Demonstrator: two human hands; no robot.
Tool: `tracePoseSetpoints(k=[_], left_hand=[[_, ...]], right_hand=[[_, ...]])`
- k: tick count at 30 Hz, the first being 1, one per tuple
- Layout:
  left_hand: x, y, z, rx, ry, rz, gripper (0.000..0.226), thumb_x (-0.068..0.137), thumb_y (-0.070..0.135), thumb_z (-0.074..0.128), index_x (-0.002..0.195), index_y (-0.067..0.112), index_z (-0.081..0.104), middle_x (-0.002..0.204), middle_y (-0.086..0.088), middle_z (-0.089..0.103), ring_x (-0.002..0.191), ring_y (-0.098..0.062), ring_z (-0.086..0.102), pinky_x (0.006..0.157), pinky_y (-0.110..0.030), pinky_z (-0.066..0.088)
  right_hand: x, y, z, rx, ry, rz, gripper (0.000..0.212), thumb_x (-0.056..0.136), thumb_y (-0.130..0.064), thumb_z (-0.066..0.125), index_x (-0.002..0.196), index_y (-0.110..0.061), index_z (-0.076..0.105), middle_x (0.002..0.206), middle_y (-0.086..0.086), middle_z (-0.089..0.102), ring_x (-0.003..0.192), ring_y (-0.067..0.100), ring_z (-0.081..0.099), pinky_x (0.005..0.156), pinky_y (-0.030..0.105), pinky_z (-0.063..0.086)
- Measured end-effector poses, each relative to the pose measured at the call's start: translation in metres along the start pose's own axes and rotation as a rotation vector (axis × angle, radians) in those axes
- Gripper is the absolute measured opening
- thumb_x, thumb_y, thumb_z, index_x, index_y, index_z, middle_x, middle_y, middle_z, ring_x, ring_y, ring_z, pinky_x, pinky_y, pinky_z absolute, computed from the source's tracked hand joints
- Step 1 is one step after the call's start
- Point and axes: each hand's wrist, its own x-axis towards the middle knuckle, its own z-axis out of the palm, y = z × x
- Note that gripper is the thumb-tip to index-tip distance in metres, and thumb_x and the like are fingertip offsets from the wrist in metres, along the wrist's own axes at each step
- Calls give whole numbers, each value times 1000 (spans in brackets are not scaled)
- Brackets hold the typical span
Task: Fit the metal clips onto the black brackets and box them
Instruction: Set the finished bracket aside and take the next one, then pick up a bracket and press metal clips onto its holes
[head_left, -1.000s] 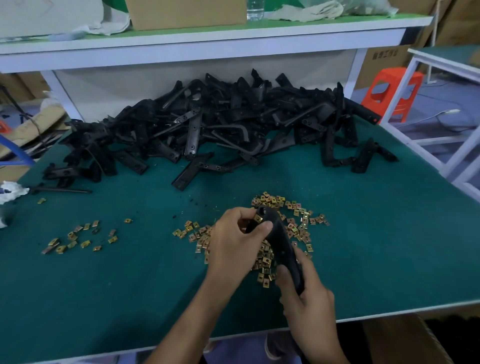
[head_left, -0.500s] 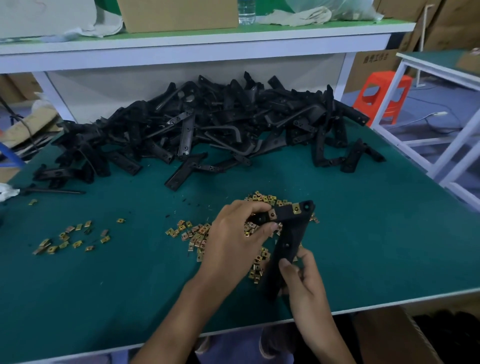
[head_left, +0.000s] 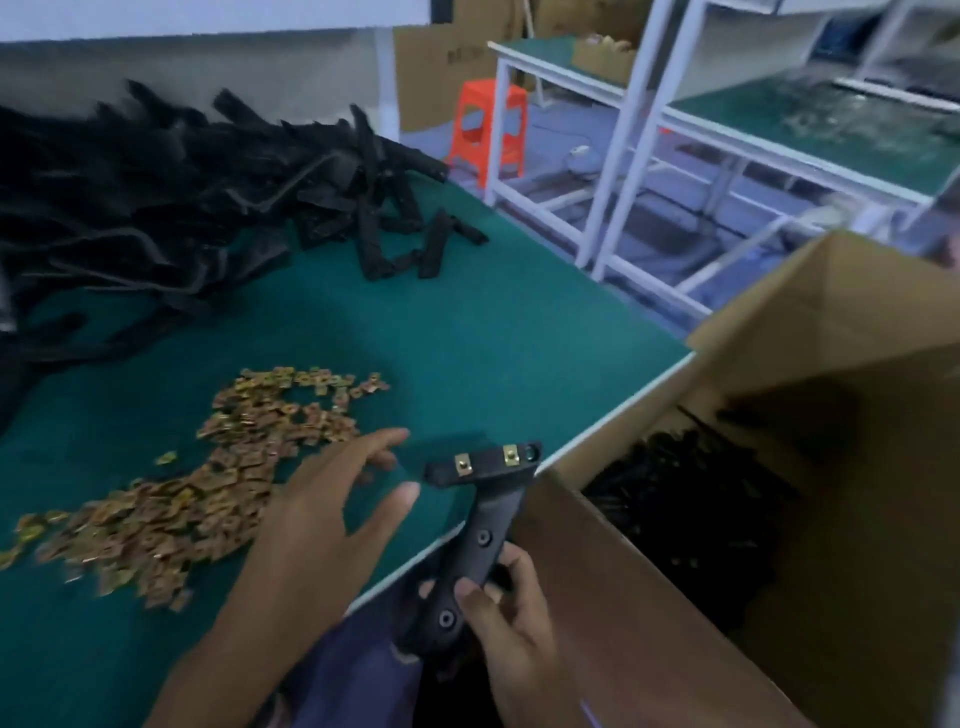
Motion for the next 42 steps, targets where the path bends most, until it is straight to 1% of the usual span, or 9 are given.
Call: tracePoseSetpoints(k=[7, 9, 12, 15, 18, 22, 29, 36, 42], left_hand=[[-2, 26, 47, -48, -176, 63, 45, 89, 27, 70, 112, 62, 55, 110, 28, 62, 103, 2, 58, 85, -12, 41], [-2, 31, 54, -52, -197, 83, 44, 88, 21, 72, 110, 57, 58, 109, 28, 63, 102, 4, 58, 83, -4, 38], [-4, 33, 59, -58, -214, 103, 39, 88, 21, 71, 105, 55, 60, 107, 29, 64, 99, 7, 58, 79, 2, 34], [-4, 21, 51, -33, -181, 84, 38, 88, 23, 71, 106, 55, 61, 110, 31, 63, 101, 9, 58, 81, 2, 35], [0, -6, 23, 4, -90, 2, 31, 91, 33, 66, 111, 56, 59, 116, 35, 59, 106, 10, 58, 86, -4, 40], [16, -59, -33, 102, 94, -149, 24, 96, 37, 60, 118, 45, 64, 119, 31, 61, 106, 6, 60, 89, -22, 49], [44, -166, -124, 437, 480, -447, 40, 93, 18, 69, 131, 5, 62, 130, -18, 60, 126, -37, 50, 108, -45, 36], [60, -249, -189, 557, 360, -789, 67, 96, 47, 62, 147, 10, 42, 143, -20, 51, 130, -43, 47, 103, -56, 38], [59, -252, -203, 566, 537, -653, 49, 106, 26, 46, 132, -16, 44, 127, -39, 50, 119, -51, 44, 104, -54, 30]], right_hand=[[-41, -26, -112, 144, 435, 42, 23, 101, -12, 58, 120, -25, 56, 100, 13, 77, 80, 30, 75, 51, 36, 56], [-39, -48, -139, 197, 489, -14, 39, 100, -14, 61, 135, -28, 53, 116, 11, 74, 93, 28, 76, 62, 37, 59], [-29, -72, -171, 304, 601, -37, 81, 100, -14, 64, 161, -31, 14, 136, 5, 60, 101, 15, 75, 87, 32, 54], [-9, -72, -166, 224, 634, -32, 80, 100, -17, 63, 161, -36, 15, 134, 3, 61, 97, 12, 75, 92, 34, 51], [14, -59, -122, -9, 493, 15, 51, 98, -30, 67, 139, -49, 46, 113, -10, 75, 97, 14, 75, 91, 40, 55], [35, -39, -35, -244, 160, -159, 32, 97, -17, 62, 125, -32, 64, 106, 0, 77, 94, 19, 74, 75, 33, 60], [77, -38, 72, -683, -284, -279, 28, 102, -33, 56, 118, -56, 56, 108, -29, 67, 101, -9, 63, 84, 17, 49], [79, -27, 88, -926, -73, -438, 21, 94, -33, 67, 107, -49, 64, 89, -35, 65, 74, -8, 62, 65, 6, 42], [78, -26, 88, -908, -63, -454, 29, 91, -26, 71, 98, -53, 64, 89, -36, 66, 70, -5, 62, 63, 5, 41]])
